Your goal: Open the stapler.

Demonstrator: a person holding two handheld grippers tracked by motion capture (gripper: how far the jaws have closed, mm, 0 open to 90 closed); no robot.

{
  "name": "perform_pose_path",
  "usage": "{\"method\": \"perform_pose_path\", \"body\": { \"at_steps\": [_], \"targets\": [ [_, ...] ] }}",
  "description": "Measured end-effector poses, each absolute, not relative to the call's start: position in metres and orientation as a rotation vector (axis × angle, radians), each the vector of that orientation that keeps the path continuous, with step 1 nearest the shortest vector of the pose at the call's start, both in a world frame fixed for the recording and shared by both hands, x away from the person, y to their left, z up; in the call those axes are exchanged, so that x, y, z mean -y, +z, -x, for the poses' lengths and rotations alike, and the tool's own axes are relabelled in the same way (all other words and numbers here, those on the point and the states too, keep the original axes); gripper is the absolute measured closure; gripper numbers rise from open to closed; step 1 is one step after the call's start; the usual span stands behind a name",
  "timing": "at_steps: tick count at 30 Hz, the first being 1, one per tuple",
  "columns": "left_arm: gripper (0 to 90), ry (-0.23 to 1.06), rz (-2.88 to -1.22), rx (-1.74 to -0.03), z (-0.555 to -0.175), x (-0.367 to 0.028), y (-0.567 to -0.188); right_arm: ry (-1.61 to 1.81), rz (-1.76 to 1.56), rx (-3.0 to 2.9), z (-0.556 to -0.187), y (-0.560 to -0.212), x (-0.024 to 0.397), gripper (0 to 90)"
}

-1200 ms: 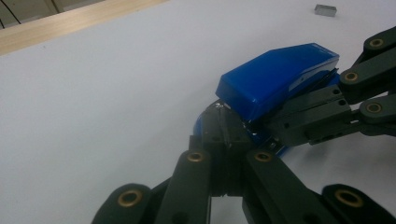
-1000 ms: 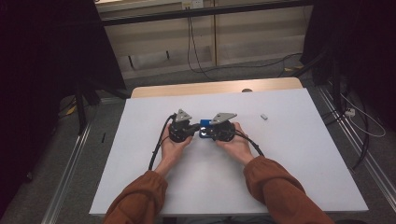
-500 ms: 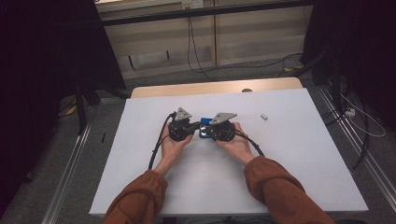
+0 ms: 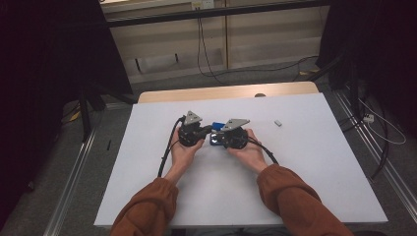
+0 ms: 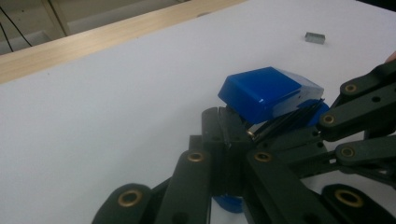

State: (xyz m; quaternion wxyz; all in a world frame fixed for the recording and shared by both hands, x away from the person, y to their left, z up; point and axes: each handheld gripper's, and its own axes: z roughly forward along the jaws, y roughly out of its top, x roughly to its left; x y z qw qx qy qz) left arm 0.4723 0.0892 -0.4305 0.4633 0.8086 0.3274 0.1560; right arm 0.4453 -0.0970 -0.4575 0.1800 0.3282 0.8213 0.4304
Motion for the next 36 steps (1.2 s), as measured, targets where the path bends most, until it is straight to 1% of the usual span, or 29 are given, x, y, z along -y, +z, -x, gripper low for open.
{"method": "perform_pose_path", "body": {
  "at_steps": [9,17,26,36],
  "targets": [
    [90.0,0.362,-1.977,-0.809,-0.4732,-0.0902,-0.4302,1.202,-0.914,-2.318,-0.4447,-0.4572,0.0957,90.0],
    [90.0,0.391,-1.995,-0.787,-0.4732,-0.0891,-0.4288,1.208,-0.925,-2.309,-0.4436,-0.4573,0.0946,90.0],
    [90.0,0.373,-1.988,-0.788,-0.4747,-0.0903,-0.4289,1.259,-0.952,-2.267,-0.4414,-0.4499,0.0931,90.0],
    [90.0,0.340,-1.992,-0.802,-0.4762,-0.0912,-0.4272,1.211,-0.942,-2.191,-0.4405,-0.4494,0.0928,90.0]
  ]
}}
